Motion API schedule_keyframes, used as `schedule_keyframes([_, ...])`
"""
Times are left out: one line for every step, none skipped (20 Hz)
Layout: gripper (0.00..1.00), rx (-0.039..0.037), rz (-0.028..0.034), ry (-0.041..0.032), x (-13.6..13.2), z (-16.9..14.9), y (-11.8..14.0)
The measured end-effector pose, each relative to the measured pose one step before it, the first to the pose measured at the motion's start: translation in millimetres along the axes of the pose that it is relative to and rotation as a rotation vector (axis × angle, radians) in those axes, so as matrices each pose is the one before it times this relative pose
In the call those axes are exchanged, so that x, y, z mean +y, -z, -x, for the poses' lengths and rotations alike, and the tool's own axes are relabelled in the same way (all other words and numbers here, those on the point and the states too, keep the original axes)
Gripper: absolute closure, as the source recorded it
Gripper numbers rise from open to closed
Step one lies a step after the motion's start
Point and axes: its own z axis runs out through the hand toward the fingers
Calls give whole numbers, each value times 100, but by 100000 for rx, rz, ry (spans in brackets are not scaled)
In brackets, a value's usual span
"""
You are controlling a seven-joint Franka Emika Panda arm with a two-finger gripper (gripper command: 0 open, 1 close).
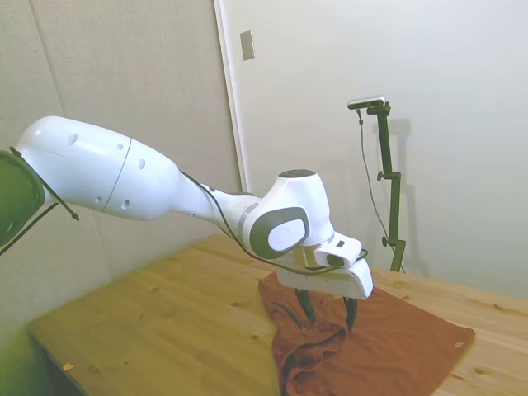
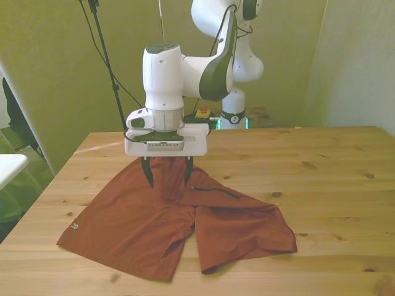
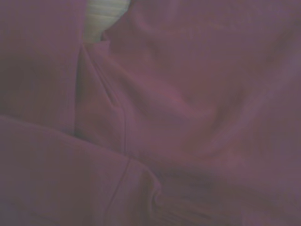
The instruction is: Unfold the shorts
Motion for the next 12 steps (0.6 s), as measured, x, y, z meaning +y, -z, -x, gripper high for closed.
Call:
schedule_keyframes([0,-222,283,50,-64,-125,-344])
schedule_keyframes([0,-333,266,29,-38,-52,-339])
schedule_keyframes([0,-357,246,24,-33,-27,-341])
schedule_keyframes([0,-383,234,16,-15,8,-316])
schedule_keyframes([0,-350,229,36,-18,8,-302])
schedule_keyframes([100,-354,218,22,-1,27,-270])
schedule_keyframes([100,-266,158,31,-9,25,-204])
schedule_keyframes([100,-112,68,19,-9,11,-92])
schedule_keyframes([100,-40,20,19,-11,6,-47])
schedule_keyframes([100,12,-14,3,-7,0,3])
schedule_keyframes([100,5,-22,-20,1,-2,1])
schedule_keyframes([100,-11,-39,-34,-2,0,0])
